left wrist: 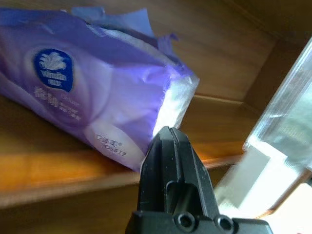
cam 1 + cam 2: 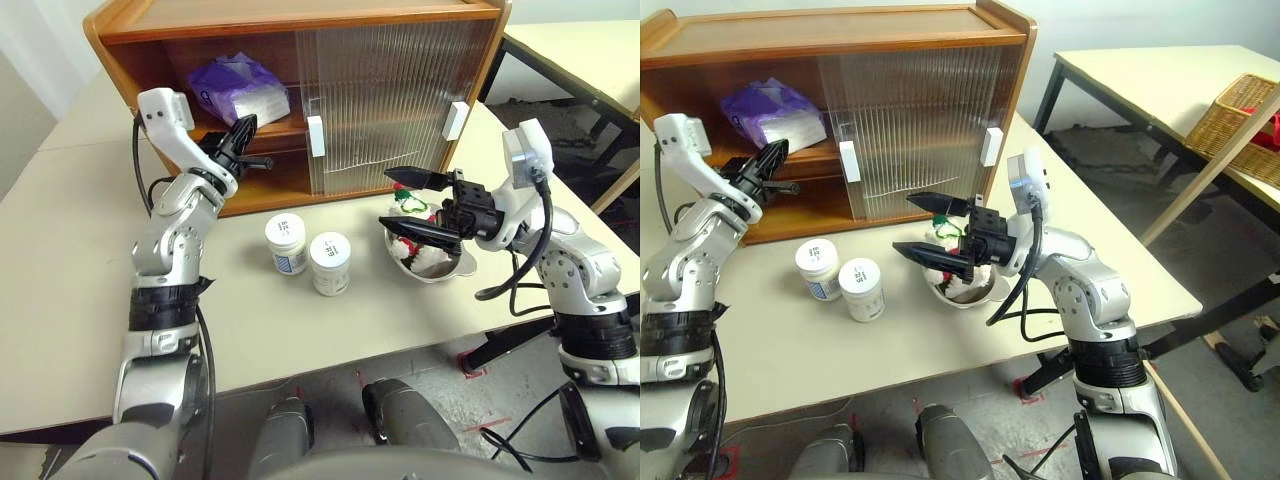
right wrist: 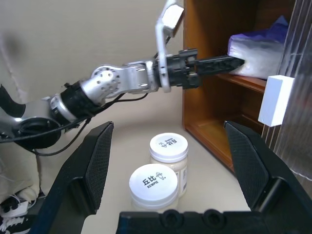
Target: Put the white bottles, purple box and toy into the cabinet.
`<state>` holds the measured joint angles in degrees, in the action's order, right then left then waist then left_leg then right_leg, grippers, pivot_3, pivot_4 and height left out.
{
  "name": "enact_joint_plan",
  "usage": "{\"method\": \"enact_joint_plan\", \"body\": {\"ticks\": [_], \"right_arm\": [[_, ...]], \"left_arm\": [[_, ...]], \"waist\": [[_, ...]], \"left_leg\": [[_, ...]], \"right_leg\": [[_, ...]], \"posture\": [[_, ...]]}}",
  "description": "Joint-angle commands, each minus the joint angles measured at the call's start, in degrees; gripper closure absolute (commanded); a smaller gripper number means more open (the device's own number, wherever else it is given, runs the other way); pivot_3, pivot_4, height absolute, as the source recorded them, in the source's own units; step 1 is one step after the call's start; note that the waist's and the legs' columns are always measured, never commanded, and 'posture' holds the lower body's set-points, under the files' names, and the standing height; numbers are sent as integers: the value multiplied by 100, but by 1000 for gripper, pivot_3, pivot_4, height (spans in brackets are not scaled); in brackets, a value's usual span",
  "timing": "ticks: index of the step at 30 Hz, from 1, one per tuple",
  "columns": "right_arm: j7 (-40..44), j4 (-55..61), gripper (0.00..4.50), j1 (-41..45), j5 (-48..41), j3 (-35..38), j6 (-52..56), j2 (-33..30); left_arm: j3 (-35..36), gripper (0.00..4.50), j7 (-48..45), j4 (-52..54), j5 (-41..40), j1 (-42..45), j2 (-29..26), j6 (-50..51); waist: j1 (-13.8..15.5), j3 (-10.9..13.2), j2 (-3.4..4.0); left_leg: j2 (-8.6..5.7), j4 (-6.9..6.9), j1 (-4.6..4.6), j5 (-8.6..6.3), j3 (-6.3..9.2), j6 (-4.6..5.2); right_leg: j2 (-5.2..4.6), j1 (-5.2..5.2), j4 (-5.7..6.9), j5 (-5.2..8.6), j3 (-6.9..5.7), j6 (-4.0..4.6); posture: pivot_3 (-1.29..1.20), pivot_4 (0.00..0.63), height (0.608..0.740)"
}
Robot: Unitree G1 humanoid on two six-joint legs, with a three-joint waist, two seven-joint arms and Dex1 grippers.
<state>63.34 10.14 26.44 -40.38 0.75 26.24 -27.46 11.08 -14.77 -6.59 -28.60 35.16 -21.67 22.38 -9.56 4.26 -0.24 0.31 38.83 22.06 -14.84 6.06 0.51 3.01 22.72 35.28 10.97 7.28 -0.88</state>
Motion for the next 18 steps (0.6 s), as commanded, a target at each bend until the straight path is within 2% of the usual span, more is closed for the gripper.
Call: {"method": "enact_joint_plan", "body": {"ticks": [1, 11, 14, 18], "right_arm": [[-61, 127, 0, -49, 17, 19, -13, -29], [-228, 295, 0, -148, -25, 44, -5, -16], [-232, 292, 0, -135, -26, 42, -6, -22], [-225, 285, 0, -131, -32, 34, 1, -26]], "left_arm": [[-61, 4486, -112, -666, 397, 334, -9, -343], [220, 4486, -52, -2223, 776, 1218, -38, -970], [321, 4486, -109, -2167, 703, 1235, -41, -1040], [386, 4486, -476, -1524, 350, 1011, 58, -871]], "waist": [[-35, 0, -1], [-266, -2, 0], [-311, -2, -1], [-397, -2, -2]], "left_leg": [[0, 1, 0, 0, -1, 0], [-9, 7, 6, 5, -13, 14], [-21, 13, 6, 17, -19, 32], [-29, 23, 9, 30, -32, 37]], "right_leg": [[0, 0, 0, 1, -1, -3], [1, -5, -2, 1, -16, -29], [2, -14, -2, -8, -16, -44], [3, -18, -2, -13, -16, -48]], "posture": [[-276, 44, 740], [-299, 37, 740], [-295, 38, 740], [-289, 43, 740]]}}
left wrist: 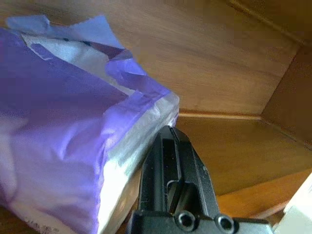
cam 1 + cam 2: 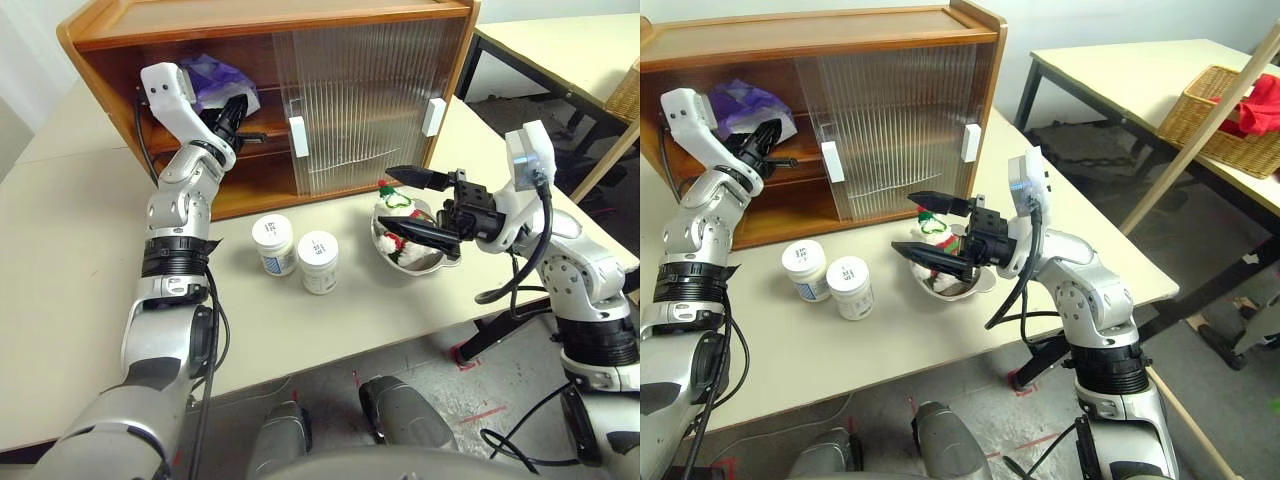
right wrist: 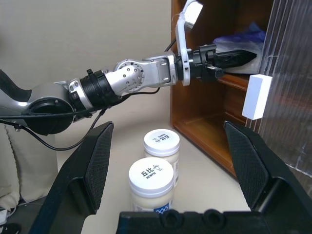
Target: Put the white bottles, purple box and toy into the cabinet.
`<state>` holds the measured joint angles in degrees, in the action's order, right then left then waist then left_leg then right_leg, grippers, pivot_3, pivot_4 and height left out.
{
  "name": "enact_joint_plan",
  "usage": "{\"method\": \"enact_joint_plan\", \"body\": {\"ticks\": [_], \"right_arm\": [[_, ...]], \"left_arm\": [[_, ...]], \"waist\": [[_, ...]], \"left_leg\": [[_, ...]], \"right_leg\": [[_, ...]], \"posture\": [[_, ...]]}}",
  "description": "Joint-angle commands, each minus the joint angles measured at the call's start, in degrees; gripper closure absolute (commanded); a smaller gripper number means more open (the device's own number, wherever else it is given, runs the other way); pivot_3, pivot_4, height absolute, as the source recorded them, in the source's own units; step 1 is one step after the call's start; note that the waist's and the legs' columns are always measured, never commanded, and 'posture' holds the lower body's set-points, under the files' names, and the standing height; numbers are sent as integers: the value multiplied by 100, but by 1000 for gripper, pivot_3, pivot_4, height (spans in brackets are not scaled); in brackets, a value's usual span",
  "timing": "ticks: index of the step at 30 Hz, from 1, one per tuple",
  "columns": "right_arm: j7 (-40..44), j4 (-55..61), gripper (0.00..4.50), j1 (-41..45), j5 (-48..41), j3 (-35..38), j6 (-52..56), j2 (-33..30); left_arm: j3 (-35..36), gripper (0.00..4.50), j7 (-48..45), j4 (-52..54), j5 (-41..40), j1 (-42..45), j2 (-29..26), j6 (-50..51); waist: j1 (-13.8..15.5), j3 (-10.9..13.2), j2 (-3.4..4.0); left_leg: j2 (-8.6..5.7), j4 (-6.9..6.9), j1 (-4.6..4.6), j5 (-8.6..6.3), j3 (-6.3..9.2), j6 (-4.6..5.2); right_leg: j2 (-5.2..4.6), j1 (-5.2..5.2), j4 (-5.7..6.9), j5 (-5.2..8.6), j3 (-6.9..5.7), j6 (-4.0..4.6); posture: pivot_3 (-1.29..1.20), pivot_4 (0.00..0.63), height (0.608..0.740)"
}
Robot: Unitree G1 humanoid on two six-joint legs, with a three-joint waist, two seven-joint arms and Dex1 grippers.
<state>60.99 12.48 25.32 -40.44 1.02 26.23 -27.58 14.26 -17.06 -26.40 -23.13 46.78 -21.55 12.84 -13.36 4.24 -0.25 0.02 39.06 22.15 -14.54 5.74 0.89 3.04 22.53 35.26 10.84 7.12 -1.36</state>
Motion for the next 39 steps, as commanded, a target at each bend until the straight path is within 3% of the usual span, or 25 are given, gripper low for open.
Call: {"method": "enact_joint_plan", "body": {"ticks": [1, 3, 9, 14, 20, 25, 29, 39], "right_arm": [[10, 45, 0, -15, -24, 3, 0, -12], [10, 34, 0, -4, -35, 2, 14, -11], [76, 9, 0, -29, -109, 24, 94, -67], [127, -49, 0, -6, -107, 31, 109, -92], [203, -137, 0, 43, -94, 6, 109, -105], [280, -229, 0, 83, -25, -38, 42, -81], [275, -228, 0, 93, -38, -12, 59, -68], [215, -141, 0, 12, -57, -1, 67, -31]], "left_arm": [[54, 4319, -346, 682, -272, -263, 61, 166], [-48, 3908, -671, 1340, -451, -685, 5, 407], [175, 1759, -1449, 3077, -1213, -2252, -351, 1059], [552, 23, -1940, 3775, -1634, -3426, -753, 1232], [895, 23, -2313, 4090, -1864, -4532, -1084, 1347], [981, 23, -2515, 4024, -1708, -5132, -1009, 973], [801, 23, -3133, 3916, -1422, -5660, -964, 309], [114, 23, -3981, 3050, -224, -6188, -1105, -1264]], "waist": [[-36, 0, 0], [-68, -1, 2], [-92, -2, 4], [-68, -2, 4], [-47, -2, 5], [-34, -14, 21], [-16, -29, 43], [-1, -32, 49]], "left_leg": [[-4, 2, 2, 1, -7, -1], [-10, 3, 4, 1, -11, -2], [-6, -11, 27, -11, -8, -16], [14, -19, 35, -13, 14, -18], [40, -27, 31, -18, 60, -27], [34, -28, 51, -30, 112, -50], [34, -34, 121, -29, 124, -54], [38, -47, 139, -26, 128, -51]], "right_leg": [[0, -1, 0, 0, 0, 0], [0, -2, -1, 0, 1, 0], [-2, 27, -5, 8, 5, -3], [2, 43, -2, 14, 4, 11], [-20, 52, 1, 17, 24, 21], [-49, 95, 1, 25, 11, 44], [-48, 150, 15, -8, 4, 113], [-43, 179, 21, -3, 1, 125]], "posture": [[-288, 45, 740], [-283, 52, 740], [-266, 69, 740], [-254, 74, 740], [-238, 72, 740], [-236, 67, 740], [-239, 70, 740], [-249, 79, 740]]}}
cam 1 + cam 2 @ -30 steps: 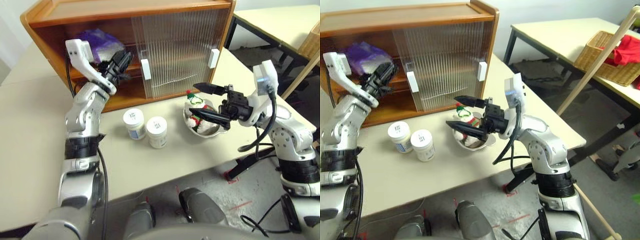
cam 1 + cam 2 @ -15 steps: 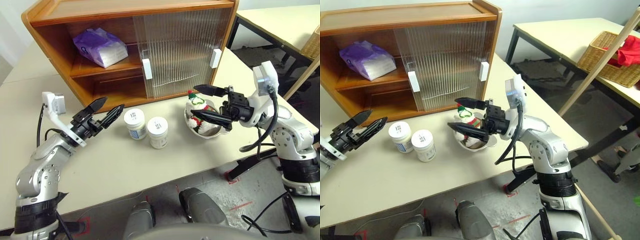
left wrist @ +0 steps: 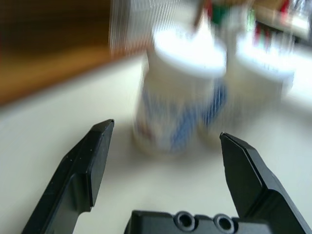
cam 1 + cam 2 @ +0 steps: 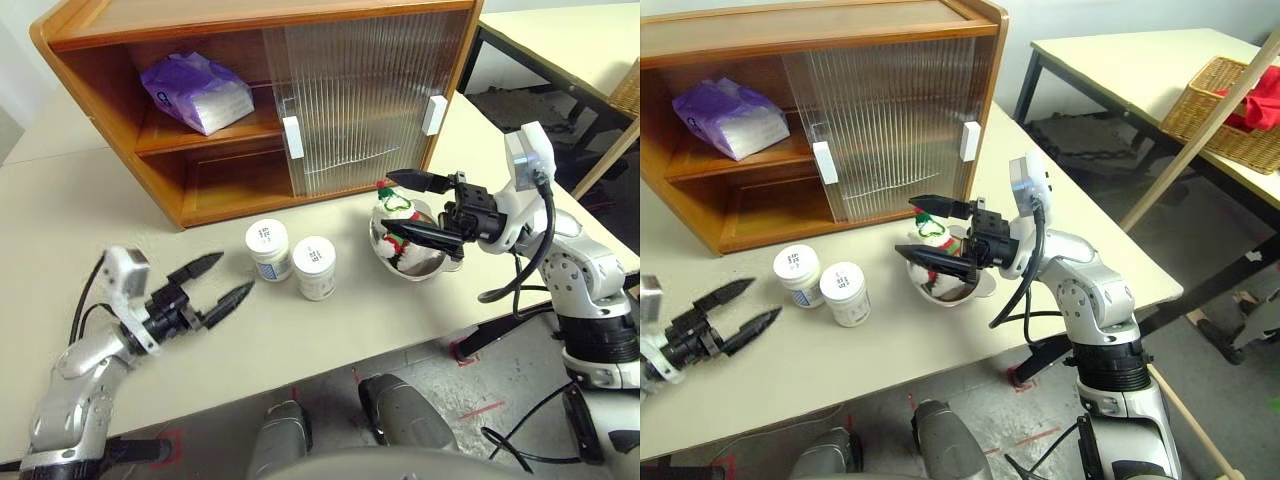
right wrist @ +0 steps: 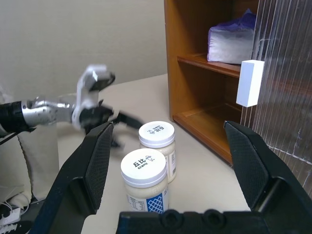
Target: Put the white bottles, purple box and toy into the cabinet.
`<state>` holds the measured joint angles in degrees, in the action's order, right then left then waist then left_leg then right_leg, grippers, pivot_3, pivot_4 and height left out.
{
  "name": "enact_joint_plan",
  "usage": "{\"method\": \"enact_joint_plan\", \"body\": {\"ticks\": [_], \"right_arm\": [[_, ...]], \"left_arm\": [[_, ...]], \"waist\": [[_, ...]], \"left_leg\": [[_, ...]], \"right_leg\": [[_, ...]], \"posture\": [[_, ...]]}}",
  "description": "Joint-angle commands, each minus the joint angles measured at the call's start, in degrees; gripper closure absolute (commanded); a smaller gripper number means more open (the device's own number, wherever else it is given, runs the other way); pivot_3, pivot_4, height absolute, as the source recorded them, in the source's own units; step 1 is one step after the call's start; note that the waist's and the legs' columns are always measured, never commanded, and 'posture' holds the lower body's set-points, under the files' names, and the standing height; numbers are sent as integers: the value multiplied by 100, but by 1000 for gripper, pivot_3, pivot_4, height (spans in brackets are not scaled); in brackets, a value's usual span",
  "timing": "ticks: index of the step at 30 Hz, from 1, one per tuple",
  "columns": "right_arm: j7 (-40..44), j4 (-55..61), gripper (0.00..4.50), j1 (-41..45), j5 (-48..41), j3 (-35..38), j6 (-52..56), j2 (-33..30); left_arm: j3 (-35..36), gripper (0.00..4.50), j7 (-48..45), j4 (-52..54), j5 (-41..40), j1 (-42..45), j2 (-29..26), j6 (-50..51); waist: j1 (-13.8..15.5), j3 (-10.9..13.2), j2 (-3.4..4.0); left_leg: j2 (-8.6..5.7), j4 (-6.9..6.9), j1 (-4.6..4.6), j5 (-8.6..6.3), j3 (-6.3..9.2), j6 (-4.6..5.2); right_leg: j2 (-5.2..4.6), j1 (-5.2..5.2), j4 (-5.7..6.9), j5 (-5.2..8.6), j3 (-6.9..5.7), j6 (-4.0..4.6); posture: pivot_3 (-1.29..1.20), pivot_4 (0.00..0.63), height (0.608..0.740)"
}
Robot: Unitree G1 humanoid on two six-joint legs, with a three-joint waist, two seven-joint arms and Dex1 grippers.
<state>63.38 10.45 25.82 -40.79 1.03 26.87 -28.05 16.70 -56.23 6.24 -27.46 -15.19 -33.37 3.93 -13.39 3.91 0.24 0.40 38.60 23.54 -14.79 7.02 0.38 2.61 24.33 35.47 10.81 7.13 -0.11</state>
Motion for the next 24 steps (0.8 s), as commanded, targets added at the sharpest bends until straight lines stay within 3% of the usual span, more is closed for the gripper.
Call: {"method": "enact_joint_plan", "body": {"ticks": [1, 13, 24], "right_arm": [[-26, 70, 0, -51, -26, 2, 7, 13], [6, 50, 0, -25, 8, 0, 27, -69], [-32, 73, 0, -14, -56, 29, 53, -76]], "left_arm": [[-123, 23, -15, -260, 159, 69, 201, -467], [-921, 23, 431, -868, 1121, 454, 480, -1074], [-1066, 23, 1045, -1129, 1093, 1141, 748, -731]], "waist": [[3, 0, 0], [-45, -8, 13], [-18, -12, 19]], "left_leg": [[0, 1, 1, 1, 3, 2], [-3, -1, 4, 3, 7, 4], [-7, 3, 6, 9, 7, 9]], "right_leg": [[-1, 0, -1, 0, -1, 0], [-3, 0, 1, 5, -5, -9], [-4, -8, -2, 23, -4, -50]], "posture": [[-247, 80, 740], [-251, 78, 740], [-253, 81, 740]]}}
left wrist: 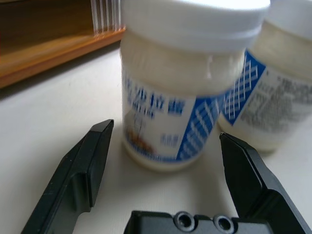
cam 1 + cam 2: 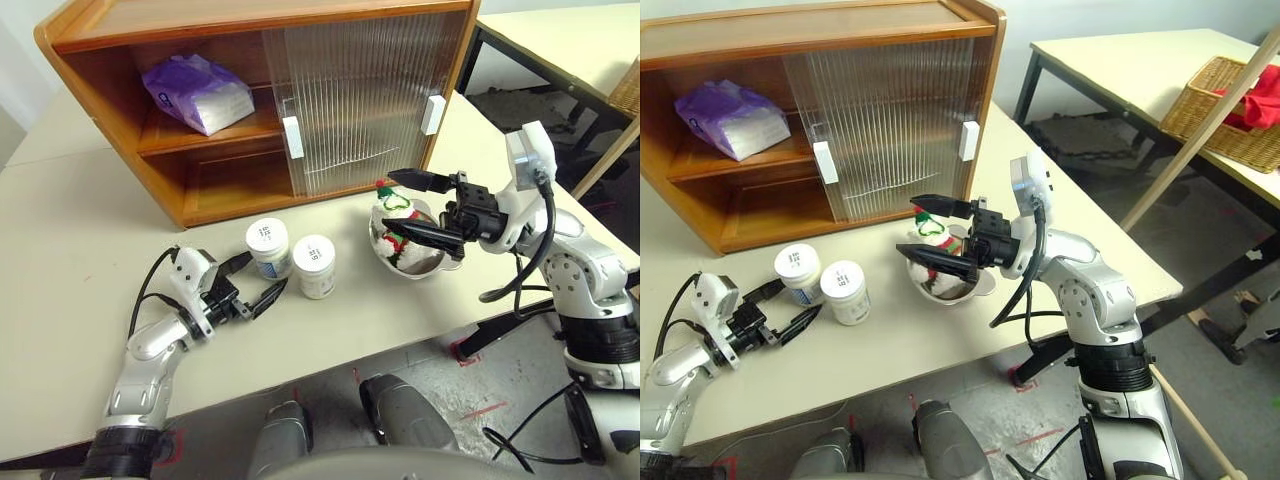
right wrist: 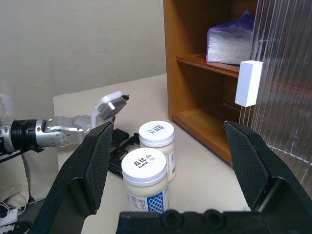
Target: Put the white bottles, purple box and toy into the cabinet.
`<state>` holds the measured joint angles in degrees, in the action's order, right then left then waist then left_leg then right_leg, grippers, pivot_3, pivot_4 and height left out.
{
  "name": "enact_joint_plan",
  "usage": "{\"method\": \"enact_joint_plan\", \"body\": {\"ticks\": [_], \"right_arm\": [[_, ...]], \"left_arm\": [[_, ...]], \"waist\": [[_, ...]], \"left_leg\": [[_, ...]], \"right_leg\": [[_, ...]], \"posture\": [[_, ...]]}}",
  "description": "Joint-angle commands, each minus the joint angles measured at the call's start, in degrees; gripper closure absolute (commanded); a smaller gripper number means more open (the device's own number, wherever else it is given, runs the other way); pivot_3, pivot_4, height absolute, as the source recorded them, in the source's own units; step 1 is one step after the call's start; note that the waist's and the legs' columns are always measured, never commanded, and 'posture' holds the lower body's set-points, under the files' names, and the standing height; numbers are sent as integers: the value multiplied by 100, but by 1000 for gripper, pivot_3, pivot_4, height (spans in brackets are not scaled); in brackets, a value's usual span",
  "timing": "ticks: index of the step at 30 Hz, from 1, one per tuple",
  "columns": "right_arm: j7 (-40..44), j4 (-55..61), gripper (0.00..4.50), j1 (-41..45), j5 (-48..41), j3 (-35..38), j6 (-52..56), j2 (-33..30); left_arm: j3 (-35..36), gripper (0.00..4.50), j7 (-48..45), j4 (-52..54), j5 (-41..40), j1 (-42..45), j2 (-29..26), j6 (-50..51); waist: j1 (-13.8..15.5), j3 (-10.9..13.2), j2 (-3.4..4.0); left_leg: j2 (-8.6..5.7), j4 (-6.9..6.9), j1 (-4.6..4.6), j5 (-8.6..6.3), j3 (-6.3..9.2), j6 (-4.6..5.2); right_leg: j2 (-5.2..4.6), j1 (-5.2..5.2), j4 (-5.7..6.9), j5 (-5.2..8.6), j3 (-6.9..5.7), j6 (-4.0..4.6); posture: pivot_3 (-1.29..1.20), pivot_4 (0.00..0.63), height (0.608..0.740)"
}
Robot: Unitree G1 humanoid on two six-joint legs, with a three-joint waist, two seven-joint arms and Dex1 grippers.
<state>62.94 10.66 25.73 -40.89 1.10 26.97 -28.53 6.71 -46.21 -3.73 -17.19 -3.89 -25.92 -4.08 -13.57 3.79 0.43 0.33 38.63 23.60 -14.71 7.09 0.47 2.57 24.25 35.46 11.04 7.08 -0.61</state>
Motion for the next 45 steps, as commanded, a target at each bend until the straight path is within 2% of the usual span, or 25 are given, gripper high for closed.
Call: {"method": "enact_joint_plan", "body": {"ticks": [1, 8, 11, 13, 14, 20, 27, 32, 36, 45], "right_arm": [[7, 56, 0, -6, -43, 21, 42, -29], [-22, 102, 0, -50, -44, 38, 46, -45], [8, 74, 0, -24, -50, 71, 50, -96], [33, 45, 0, -12, -45, 76, 40, -125], [40, 36, 0, -8, -43, 75, 36, -137], [68, 17, 0, -14, -45, 52, 16, -152], [146, -33, 0, 49, -49, 33, 36, -156], [192, -95, 0, 110, -22, 17, 27, -155], [148, -26, 0, 74, -35, 19, 42, -130], [38, 30, 0, 1, -25, 80, 13, -143]], "left_arm": [[-103, 23, 33, -150, 96, 33, -28, 80], [-380, 23, -59, -284, 147, 119, -26, 305], [-329, 670, 79, -340, 169, 171, -2, 371], [-313, 1301, 98, -383, 170, 195, -17, 380], [-311, 1389, 92, -398, 174, 197, -35, 375], [-185, 1389, 126, -390, 106, 146, -47, 260], [228, 1389, 738, -439, 61, 528, 77, 50], [372, 1389, 1158, -680, 151, 1090, -16, 276], [526, 1389, 1746, -1188, 305, 1743, -30, 391], [282, 1389, 1961, -2470, 675, 2799, 39, 264]], "waist": [[-3, 0, 0], [-9, -4, 7], [-8, -6, 10], [-9, -7, 12], [-9, -8, 12], [-21, -11, 17], [-22, -11, 17], [23, -12, 17], [41, -11, 15], [49, -11, 12]], "left_leg": [[1, 0, 0, 0, 0, 0], [-2, -1, 0, 0, 0, 0], [-4, 0, -1, 0, 0, 0], [-4, 1, -2, 0, 1, 0], [-5, 1, -3, 0, 1, 0], [-5, 1, -9, 0, 1, 0], [-3, 1, -8, 2, 1, 0], [-5, 10, -2, 5, -1, 2], [-8, 15, -2, 6, -4, 3], [-16, 22, 1, 13, -5, 15]], "right_leg": [[1, 0, 0, 0, 0, 0], [0, -4, -2, 0, 1, -1], [-2, -8, -3, 0, 2, -2], [-2, -10, -3, 0, 2, -3], [-2, -10, -3, 0, 2, -3], [-1, -14, -1, 6, 2, -14], [4, -13, -1, 4, 1, -17], [7, -13, -2, -3, 2, -17], [6, -17, -5, -31, 4, 17], [6, -23, -14, -41, 7, 2]], "posture": [[-256, 82, 740], [-269, 79, 740], [-271, 78, 740], [-272, 77, 740], [-272, 77, 740], [-265, 72, 740], [-253, 67, 740], [-252, 65, 740], [-259, 65, 740], [-280, 63, 740]]}}
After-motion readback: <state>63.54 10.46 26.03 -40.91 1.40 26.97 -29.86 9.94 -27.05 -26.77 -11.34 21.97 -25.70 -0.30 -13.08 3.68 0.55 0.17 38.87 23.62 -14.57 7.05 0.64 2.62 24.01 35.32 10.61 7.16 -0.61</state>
